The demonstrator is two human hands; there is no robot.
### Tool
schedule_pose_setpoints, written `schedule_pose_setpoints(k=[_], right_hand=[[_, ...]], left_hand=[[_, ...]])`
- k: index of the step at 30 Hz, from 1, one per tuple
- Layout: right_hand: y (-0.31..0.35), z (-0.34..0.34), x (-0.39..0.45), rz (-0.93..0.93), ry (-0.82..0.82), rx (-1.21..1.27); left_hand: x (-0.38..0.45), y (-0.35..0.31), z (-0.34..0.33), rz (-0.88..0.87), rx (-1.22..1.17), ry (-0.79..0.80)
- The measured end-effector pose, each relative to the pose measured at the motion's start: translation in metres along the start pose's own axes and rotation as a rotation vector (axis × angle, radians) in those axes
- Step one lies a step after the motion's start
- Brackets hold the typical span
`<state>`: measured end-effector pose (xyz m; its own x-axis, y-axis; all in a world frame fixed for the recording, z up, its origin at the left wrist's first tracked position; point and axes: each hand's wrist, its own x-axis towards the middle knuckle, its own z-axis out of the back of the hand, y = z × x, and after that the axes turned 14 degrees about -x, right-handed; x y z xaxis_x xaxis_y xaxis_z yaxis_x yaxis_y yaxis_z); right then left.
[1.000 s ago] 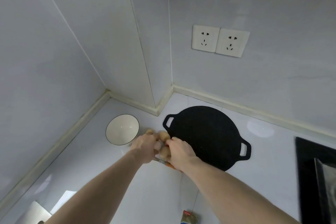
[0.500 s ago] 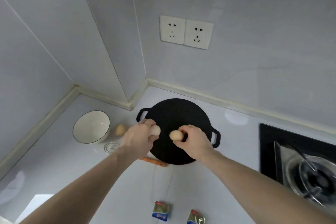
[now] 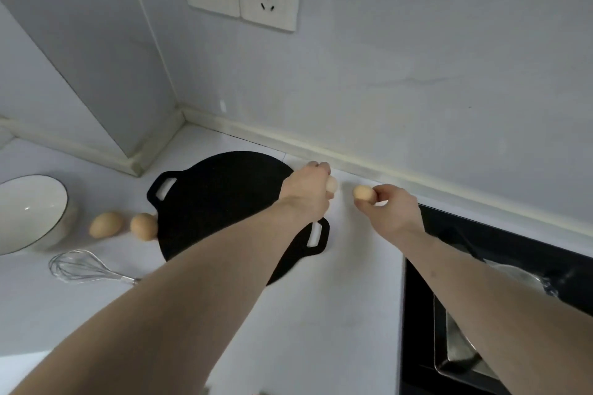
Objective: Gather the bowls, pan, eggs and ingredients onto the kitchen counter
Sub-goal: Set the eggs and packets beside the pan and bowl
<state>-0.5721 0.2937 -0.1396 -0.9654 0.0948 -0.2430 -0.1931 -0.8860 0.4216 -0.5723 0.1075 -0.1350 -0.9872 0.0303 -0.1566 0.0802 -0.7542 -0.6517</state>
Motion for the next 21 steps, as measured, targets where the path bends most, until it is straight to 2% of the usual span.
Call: schedule_pose_setpoints(k=[8,21], right_hand=[[0.013,-0.026,0.042,0.035,-0.024,0.05],[0.04,-0.04,0.053,0.055,-0.022,0.114]], left_hand=[[0.04,0.019,-0.019,-0.01,0.111,-0.057],[0.045,0.02,-0.012,0.015,0.091,-0.125]])
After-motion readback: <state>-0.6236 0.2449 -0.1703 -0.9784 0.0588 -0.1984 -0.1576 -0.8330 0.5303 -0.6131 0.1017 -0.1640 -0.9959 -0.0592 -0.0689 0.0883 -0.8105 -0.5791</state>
